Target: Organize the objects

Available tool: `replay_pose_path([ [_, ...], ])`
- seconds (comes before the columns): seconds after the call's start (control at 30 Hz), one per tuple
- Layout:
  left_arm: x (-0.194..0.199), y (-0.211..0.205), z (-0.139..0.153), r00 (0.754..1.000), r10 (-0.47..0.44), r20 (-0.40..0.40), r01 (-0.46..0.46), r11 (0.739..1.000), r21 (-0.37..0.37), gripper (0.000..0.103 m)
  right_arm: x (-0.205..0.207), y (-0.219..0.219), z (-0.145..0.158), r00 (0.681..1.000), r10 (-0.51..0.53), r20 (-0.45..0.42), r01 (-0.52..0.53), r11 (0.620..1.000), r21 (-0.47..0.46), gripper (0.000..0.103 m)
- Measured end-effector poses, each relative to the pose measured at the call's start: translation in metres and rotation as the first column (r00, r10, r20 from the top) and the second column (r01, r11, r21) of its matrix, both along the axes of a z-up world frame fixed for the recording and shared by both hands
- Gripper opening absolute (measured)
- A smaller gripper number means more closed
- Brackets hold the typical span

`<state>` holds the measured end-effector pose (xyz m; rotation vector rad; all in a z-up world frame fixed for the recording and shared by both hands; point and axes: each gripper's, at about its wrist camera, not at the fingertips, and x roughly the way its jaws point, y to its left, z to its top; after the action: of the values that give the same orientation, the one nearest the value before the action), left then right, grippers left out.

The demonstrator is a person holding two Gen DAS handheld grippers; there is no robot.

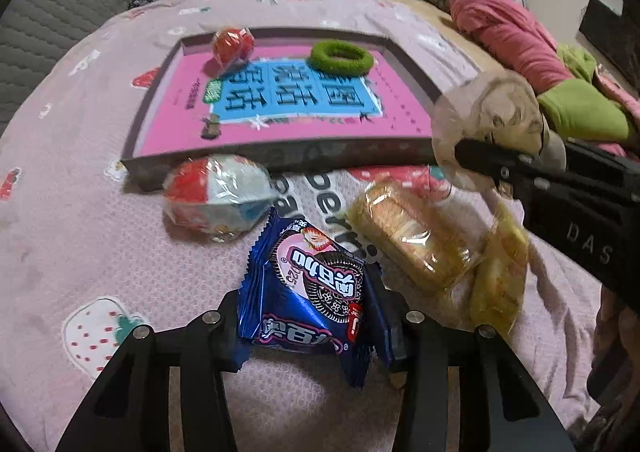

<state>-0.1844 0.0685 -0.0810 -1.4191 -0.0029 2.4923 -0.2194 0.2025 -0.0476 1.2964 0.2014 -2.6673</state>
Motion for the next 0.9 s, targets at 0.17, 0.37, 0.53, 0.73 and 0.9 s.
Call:
replay_pose_path([
  [0.17, 0.004, -0.005, 0.014, 1.0, 0.014, -0.022, -0.014, 1.0, 0.006, 0.048, 0.009, -0.004, 0.013, 1.0, 0.006, -0.017, -0.006, 1.0, -0.001, 0.025],
  [0.37, 0.013, -0.009, 0.034, 0.998, 0.025, -0.053, -0.024, 1.0, 0.013, 0.048, 0.022, -0.005, 0.031, 0.999, 0.002, -0.042, -0.002, 1.0, 0.002, 0.025],
  [0.53, 0.022, -0.014, 0.052, 0.996, 0.033, -0.082, -0.031, 0.999, 0.015, 0.048, 0.033, -0.008, 0.046, 0.998, 0.002, -0.061, -0.002, 1.0, 0.001, 0.025],
  [0.73, 0.03, -0.021, 0.078, 0.991, 0.048, -0.125, -0.047, 0.999, 0.012, 0.048, 0.044, -0.012, 0.067, 0.995, 0.005, -0.095, -0.005, 1.0, -0.002, 0.025],
  [0.9, 0.038, -0.027, 0.106, 0.982, 0.065, -0.176, -0.065, 0.998, 0.006, 0.048, 0.055, -0.014, 0.086, 0.992, 0.002, -0.125, -0.004, 1.0, -0.015, 0.025],
])
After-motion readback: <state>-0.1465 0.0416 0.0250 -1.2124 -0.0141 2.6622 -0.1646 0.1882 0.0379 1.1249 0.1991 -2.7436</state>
